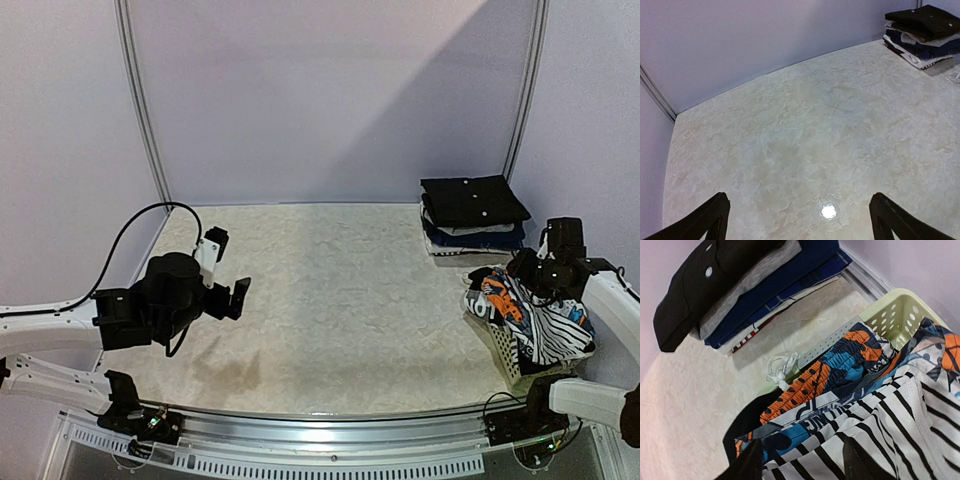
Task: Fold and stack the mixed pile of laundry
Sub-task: Pick up the square-folded tank top from the bin, then pick up the crumpled tank top.
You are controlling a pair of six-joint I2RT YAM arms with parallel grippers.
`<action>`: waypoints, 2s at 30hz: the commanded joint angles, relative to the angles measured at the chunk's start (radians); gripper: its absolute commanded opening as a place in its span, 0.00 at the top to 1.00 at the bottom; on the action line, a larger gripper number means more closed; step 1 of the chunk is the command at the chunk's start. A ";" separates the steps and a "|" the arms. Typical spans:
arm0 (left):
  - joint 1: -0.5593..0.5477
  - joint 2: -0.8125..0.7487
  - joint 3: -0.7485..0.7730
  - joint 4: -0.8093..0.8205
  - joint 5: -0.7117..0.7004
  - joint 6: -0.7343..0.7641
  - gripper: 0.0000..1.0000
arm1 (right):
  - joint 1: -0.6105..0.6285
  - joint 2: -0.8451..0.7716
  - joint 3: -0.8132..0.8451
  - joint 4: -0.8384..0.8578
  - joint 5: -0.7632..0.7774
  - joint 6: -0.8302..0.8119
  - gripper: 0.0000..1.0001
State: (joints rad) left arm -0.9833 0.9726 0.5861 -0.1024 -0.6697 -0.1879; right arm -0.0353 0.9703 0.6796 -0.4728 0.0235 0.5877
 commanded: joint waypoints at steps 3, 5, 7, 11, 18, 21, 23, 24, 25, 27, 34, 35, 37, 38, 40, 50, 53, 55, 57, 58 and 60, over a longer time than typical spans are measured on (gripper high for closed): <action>0.012 -0.008 -0.012 -0.013 -0.015 -0.004 0.00 | -0.005 -0.014 -0.023 0.008 -0.042 -0.004 0.55; 0.012 -0.009 -0.012 -0.014 -0.017 -0.003 0.00 | -0.005 -0.021 -0.023 0.007 -0.054 -0.010 0.59; 0.012 -0.010 -0.011 -0.014 -0.019 -0.004 0.00 | -0.005 -0.029 -0.023 0.006 -0.065 -0.013 0.65; 0.012 -0.016 -0.014 -0.015 -0.018 -0.003 0.00 | -0.004 -0.036 -0.017 0.000 -0.074 -0.017 0.89; 0.012 -0.021 -0.014 -0.014 -0.012 -0.005 0.00 | -0.005 -0.062 0.038 -0.033 -0.081 -0.024 1.00; 0.012 -0.019 -0.016 -0.006 -0.007 -0.004 0.00 | -0.005 -0.065 0.109 -0.037 -0.133 -0.026 1.00; 0.012 -0.014 -0.013 -0.006 -0.003 -0.003 0.00 | -0.005 -0.060 0.184 -0.051 -0.181 -0.032 1.00; 0.012 -0.014 -0.013 -0.006 -0.002 -0.004 0.01 | -0.004 -0.056 0.215 -0.064 -0.190 -0.034 1.00; 0.012 -0.015 -0.012 -0.007 -0.001 -0.004 0.00 | -0.003 -0.055 0.243 -0.072 -0.193 -0.036 1.00; 0.012 -0.019 -0.015 -0.006 0.003 -0.007 0.00 | 0.002 -0.056 0.287 -0.084 -0.195 -0.039 1.00; 0.012 -0.028 -0.020 0.001 -0.005 -0.002 0.00 | 0.028 -0.071 0.380 -0.110 -0.213 -0.055 1.00; 0.012 -0.027 -0.021 0.006 -0.005 -0.001 0.00 | 0.056 -0.064 0.411 -0.108 -0.234 -0.060 1.00; 0.012 -0.023 -0.020 0.009 -0.002 0.003 0.00 | 0.117 -0.041 0.484 -0.097 -0.269 -0.067 1.00; 0.012 -0.021 -0.018 0.008 -0.001 0.004 0.00 | 0.159 -0.024 0.531 -0.098 -0.269 -0.073 1.00; 0.012 -0.019 -0.014 0.003 0.003 0.002 0.01 | 0.282 0.027 0.638 -0.110 -0.231 -0.090 1.00; 0.012 -0.062 -0.051 0.157 0.302 0.052 0.01 | 0.691 0.345 1.070 -0.135 -0.078 -0.186 1.00; 0.011 -0.030 -0.061 0.279 0.479 0.067 0.00 | 0.743 0.411 1.129 -0.121 -0.078 -0.189 1.00; 0.011 0.010 -0.063 0.363 0.546 0.063 0.00 | 0.772 0.465 1.169 -0.116 -0.078 -0.187 1.00; 0.008 0.061 -0.055 0.435 0.597 0.059 0.01 | 0.805 0.521 1.205 -0.115 -0.060 -0.184 1.00; 0.007 0.087 -0.045 0.467 0.617 0.063 0.00 | 0.822 0.538 1.222 -0.114 -0.048 -0.184 1.00; 0.003 0.146 -0.023 0.524 0.646 0.079 0.00 | 0.854 0.573 1.255 -0.114 -0.031 -0.185 1.00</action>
State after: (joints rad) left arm -0.9817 1.0309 0.5377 0.2367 -0.1764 -0.1387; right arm 0.7647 1.4998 1.8599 -0.6014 -0.0601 0.4133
